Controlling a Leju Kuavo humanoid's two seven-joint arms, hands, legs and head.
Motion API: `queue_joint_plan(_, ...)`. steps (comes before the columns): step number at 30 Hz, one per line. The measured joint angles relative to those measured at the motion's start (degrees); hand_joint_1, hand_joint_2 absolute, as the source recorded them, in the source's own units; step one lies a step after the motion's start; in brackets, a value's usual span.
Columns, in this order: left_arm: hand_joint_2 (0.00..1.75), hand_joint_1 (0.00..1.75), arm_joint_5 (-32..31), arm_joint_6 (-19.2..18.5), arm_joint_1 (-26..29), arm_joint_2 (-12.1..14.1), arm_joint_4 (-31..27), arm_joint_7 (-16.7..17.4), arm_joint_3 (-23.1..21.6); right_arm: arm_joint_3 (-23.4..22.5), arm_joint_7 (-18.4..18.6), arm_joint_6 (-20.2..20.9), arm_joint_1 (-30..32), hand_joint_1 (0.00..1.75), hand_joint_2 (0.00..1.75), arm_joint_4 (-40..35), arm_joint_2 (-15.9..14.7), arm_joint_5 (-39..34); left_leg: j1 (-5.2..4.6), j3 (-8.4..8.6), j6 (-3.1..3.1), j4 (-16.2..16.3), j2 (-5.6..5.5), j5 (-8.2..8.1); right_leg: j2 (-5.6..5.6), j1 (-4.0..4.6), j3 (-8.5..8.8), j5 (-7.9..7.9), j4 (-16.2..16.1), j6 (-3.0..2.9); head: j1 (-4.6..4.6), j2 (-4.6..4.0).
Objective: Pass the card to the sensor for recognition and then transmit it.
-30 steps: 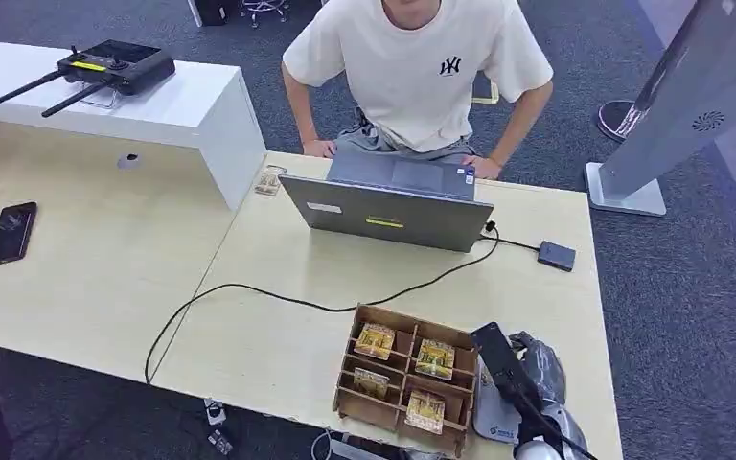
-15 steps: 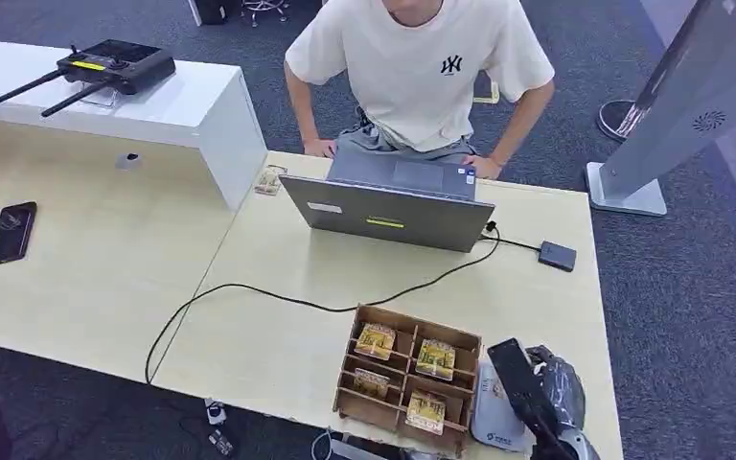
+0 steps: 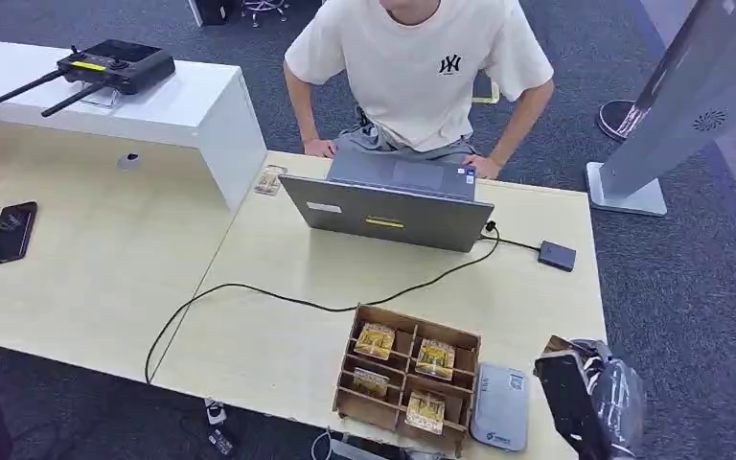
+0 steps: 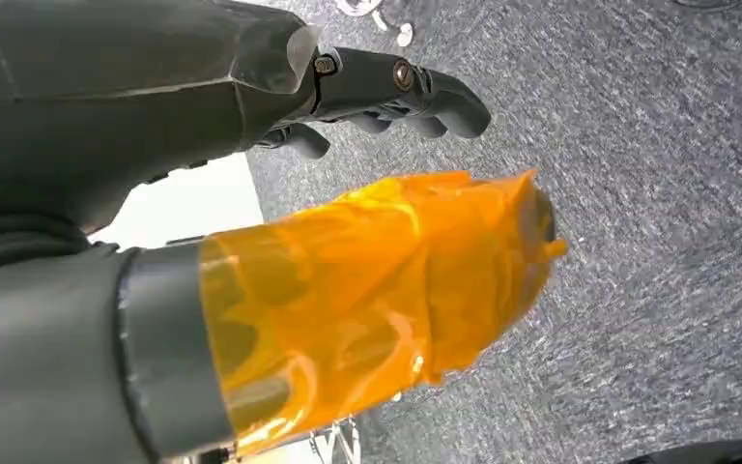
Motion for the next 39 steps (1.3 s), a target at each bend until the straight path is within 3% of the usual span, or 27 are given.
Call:
queue_joint_plan(10, 0.0, 0.0, -1.77, -0.74, 0.42, -0.74, -2.43, -2.21, 1.77, 0.0, -9.33, -8.2, 2.54, 1.75, 1.75, -9.68, 1.16, -2.99, 0.0, -0.02, 0.0, 0.0, 0.0, 0.0, 0.0, 0.0, 0.0, 0.0, 0.0, 0.0, -0.02, 0.0)
queue_joint_plan(19, 0.0, 0.0, -1.77, -1.25, 0.37, -0.33, -2.78, -3.59, 3.46, 4.92, -11.44, -6.84, -1.0, 1.75, 1.75, -11.37, 1.73, -4.68, 0.0, 0.0, 0.0, 0.0, 0.01, 0.01, 0.01, 0.0, 0.03, 0.01, 0.02, 0.0, 0.0, 0.0)
queue_joint_plan(29, 0.0, 0.0, -1.77, 0.55, -2.73, 2.62, 1.09, -4.0, 7.87, 14.25, -12.0, -3.17, -13.9, 1.75, 1.75, -2.09, 4.02, -7.08, 0.04, 0.02, -0.08, -0.01, -0.01, 0.1, 0.0, 0.01, 0.02, 0.03, 0.12, -0.04, 0.0, 0.0)
queue_joint_plan(39, 0.0, 0.0, -1.79, 1.07, -3.92, 4.13, 4.37, -3.85, 8.66, 17.37, -12.0, -1.17, -19.17, 1.75, 1.75, 2.29, 5.11, -8.41, 0.01, -0.07, -0.05, -0.01, -0.01, 0.07, 0.0, 0.01, -0.05, 0.03, 0.1, -0.03, 0.0, 0.0)
